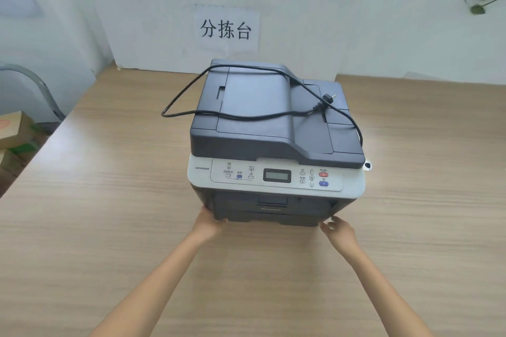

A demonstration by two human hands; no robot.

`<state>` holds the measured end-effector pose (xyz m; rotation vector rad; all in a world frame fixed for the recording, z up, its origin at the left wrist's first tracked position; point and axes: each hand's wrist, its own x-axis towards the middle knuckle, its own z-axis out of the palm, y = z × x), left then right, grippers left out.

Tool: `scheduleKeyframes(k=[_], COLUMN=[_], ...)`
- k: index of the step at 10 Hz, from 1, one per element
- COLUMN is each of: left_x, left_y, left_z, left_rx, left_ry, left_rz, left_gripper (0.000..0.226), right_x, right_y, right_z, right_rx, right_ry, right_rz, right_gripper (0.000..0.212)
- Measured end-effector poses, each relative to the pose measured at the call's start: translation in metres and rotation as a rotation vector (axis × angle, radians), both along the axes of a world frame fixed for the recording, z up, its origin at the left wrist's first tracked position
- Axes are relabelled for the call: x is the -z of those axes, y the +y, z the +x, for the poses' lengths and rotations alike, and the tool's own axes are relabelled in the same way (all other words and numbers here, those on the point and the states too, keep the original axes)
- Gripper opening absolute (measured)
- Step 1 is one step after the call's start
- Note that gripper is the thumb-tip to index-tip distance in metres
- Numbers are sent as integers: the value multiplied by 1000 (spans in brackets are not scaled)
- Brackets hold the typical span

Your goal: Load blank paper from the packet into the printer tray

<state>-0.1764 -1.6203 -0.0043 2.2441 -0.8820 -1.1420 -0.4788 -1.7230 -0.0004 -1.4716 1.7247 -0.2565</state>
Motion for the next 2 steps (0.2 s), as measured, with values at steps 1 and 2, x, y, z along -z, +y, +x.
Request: scheduleKeyframes(k=[1,2], left_x=[-31,-69], left_y=[13,15], left_z=[-8,-17], left_rx=[273,389], left_ry=[-31,-68], left_rz=[99,101], left_gripper=[49,65], right_x=[-37,-88], right_y=[23,42], right_z=[-5,-5], right_rx=[-127,-181], right_ry=[-17,-83], right_rz=[-44,-132], right_gripper=[36,30])
